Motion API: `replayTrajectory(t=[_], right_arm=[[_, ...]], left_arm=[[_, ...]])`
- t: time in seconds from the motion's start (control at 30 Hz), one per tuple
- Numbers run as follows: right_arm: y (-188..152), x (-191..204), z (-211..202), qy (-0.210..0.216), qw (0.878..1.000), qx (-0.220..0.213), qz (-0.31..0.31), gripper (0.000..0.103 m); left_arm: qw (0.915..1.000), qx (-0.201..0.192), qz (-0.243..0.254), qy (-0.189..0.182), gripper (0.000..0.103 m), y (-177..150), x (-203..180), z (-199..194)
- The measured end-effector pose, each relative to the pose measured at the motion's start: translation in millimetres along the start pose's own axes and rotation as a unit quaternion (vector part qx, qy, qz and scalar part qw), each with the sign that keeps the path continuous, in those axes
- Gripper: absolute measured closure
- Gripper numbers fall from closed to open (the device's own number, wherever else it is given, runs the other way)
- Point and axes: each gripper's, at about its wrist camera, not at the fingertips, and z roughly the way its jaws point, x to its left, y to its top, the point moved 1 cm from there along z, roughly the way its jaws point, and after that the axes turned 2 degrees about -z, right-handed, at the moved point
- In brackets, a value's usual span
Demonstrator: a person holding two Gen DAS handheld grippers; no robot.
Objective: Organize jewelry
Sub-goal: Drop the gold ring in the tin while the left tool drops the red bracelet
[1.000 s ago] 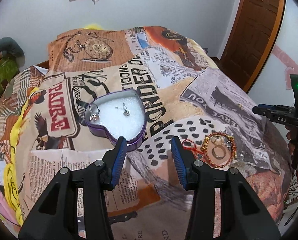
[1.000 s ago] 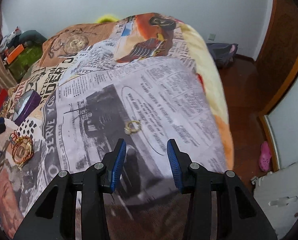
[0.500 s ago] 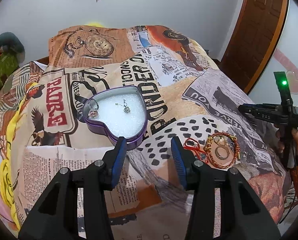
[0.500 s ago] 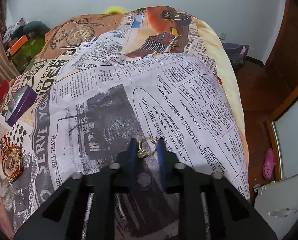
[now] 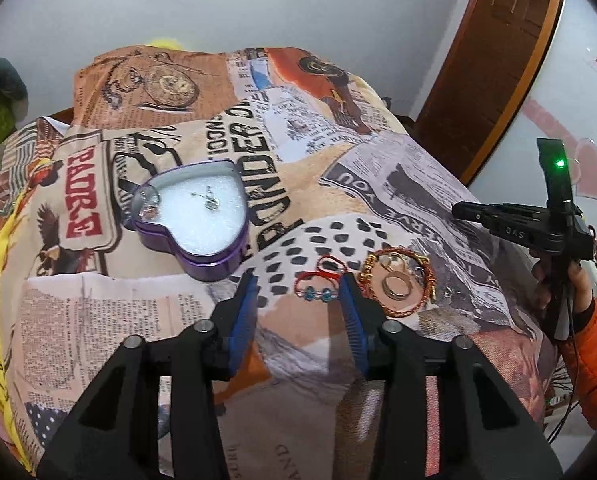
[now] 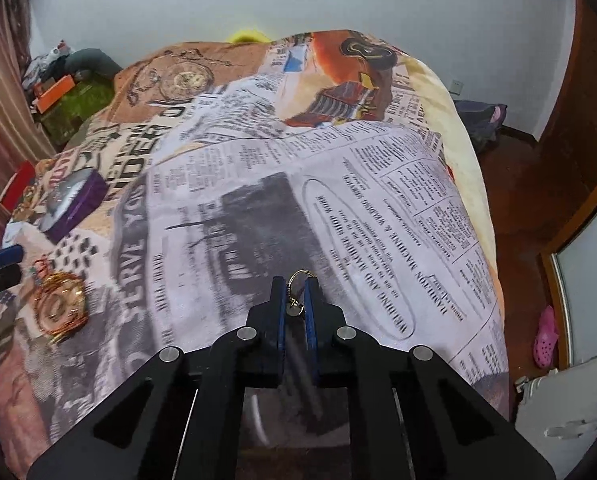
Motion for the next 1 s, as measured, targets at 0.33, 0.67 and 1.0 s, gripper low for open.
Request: replayTrajectory(t=[0.33,0.67,1.0], right_arm=[[-12.2,24.0,-28.7,0.022,0.999,-0.023,-0.026,0.095],[-13.5,41.6,-38.9,0.035,0.998,-0.034,-0.035,0.095],[9.7,60.9,-57.4,0.055,0.995,-0.076,-0.035,0.095]], left_arm=[[0.9991,0.014,-0.031,-0.028,0.093,0.8,3.4,17.0],[0.9994,-0.006,-0.019,-0.030,0.099,4.8,-3.0,2.2],[0.9976,-0.068,-0.001,-0.012,0.099,26.3,-5.2,-45.9]])
